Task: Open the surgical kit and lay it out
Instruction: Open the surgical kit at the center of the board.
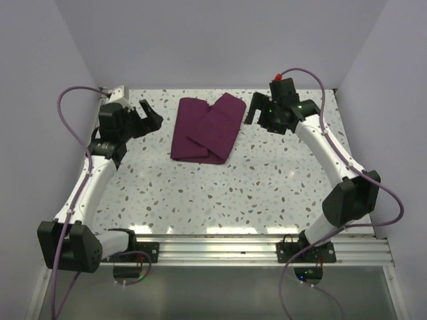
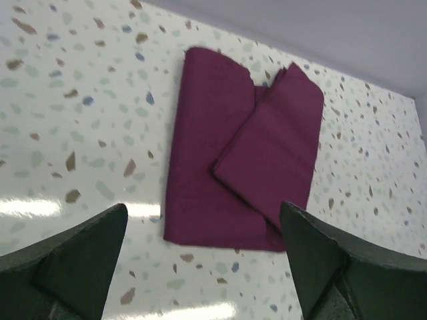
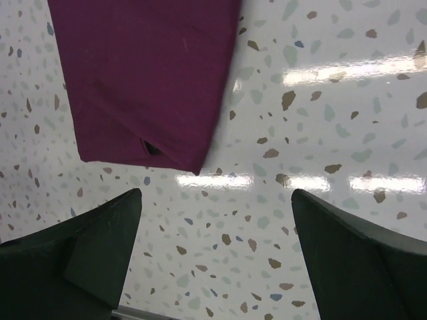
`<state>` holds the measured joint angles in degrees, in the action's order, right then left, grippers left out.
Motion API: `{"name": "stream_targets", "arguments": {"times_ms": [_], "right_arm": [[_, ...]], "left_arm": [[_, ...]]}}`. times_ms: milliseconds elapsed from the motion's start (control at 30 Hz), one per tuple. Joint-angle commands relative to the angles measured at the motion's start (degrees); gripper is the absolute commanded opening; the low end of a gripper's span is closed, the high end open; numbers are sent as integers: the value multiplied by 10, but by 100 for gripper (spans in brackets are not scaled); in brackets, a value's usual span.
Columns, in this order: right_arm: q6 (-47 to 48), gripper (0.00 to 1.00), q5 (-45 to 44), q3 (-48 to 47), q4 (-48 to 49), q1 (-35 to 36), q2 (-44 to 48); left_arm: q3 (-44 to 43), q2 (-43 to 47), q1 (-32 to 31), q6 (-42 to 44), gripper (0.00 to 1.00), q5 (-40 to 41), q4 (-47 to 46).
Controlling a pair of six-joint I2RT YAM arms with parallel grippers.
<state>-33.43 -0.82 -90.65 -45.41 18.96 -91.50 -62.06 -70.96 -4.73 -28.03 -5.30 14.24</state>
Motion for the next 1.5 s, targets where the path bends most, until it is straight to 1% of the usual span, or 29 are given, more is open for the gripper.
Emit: {"name": "stream_targets", "arguments": {"times_ms": [0,33,100,133,200,233,267,300,333,367,467,500,533,567,600,633,700,867,967,1033,1100,1167,1200,1233,1267,1300,1367,1400,1467], "right_arm": [[8,99,-16,-65,17,59,-32],[12,98,-16,-80,13,70,-51],[25,99,-42,-134,-10,115,-103],[40,98,-50,-149,-17,132,-119],[49,98,-67,-180,-16,170,-161],[51,98,-67,-192,-18,179,-175],[51,98,-64,-207,-25,192,-191],[50,98,-64,-240,-29,197,-222],[50,98,-66,-255,-32,204,-239],[51,98,-73,-270,-36,216,-255],[57,98,-84,-343,-57,233,-327],[62,98,-88,-393,-64,237,-350],[64,98,-94,-418,-69,238,-391],[67,98,-98,-444,-78,242,-415],[74,97,-102,-493,-80,242,-435],[77,98,-109,-518,-85,242,-474],[87,98,-126,-569,-94,242,-503],[99,98,-146,-554,-36,242,-539],[104,98,-172,-574,-38,242,-569],[112,97,-189,-583,-35,242,-583],[116,94,-198,-589,-32,241,-597],[116,85,-211,-589,-32,242,-603],[115,81,-212,-589,-31,242,-610],[115,74,-212,-589,-33,242,-612],[115,70,-212,-589,-33,241,-617],[114,59,-212,-590,-34,242,-619],[115,47,-212,-592,-39,242,-625],[114,32,-215,-592,-42,242,-626],[114,19,-224,-588,-44,241,-615]], "left_arm": [[128,24,7,-45,100,-185,8],[148,34,4,-54,100,-231,-8],[181,76,-7,-72,100,-227,-50],[227,125,-7,-83,100,-221,-69],[282,161,-7,-127,100,-233,-106],[307,159,-5,-112,100,-291,-109],[305,151,-17,-97,100,-308,-69],[282,141,-20,-57,100,-304,-27],[272,135,-30,-44,100,-239,17],[266,141,-31,-35,100,-213,67],[259,183,-30,-27,100,-167,107],[256,194,-30,-30,100,-161,112],[254,212,-30,-32,100,-149,116],[252,218,-30,-33,100,-141,124],[245,223,-30,-31,100,-134,130],[242,227,-30,-29,100,-123,137],[233,226,-30,-26,100,-115,162],[238,245,-30,-30,100,-122,186],[224,247,-30,-33,100,-89,213],[214,238,-30,-27,100,-94,217],[199,220,-30,-23,100,-88,228],[190,204,-31,-18,100,-73,246],[190,196,-30,-16,100,-74,245],[192,195,-30,-14,100,-87,237],[193,195,-30,-15,100,-88,236],[193,195,-30,-16,100,-87,236],[192,195,-30,-15,100,-79,236],[192,195,-30,-16,100,-77,234],[196,194,-30,-12,100,-90,222]]}}
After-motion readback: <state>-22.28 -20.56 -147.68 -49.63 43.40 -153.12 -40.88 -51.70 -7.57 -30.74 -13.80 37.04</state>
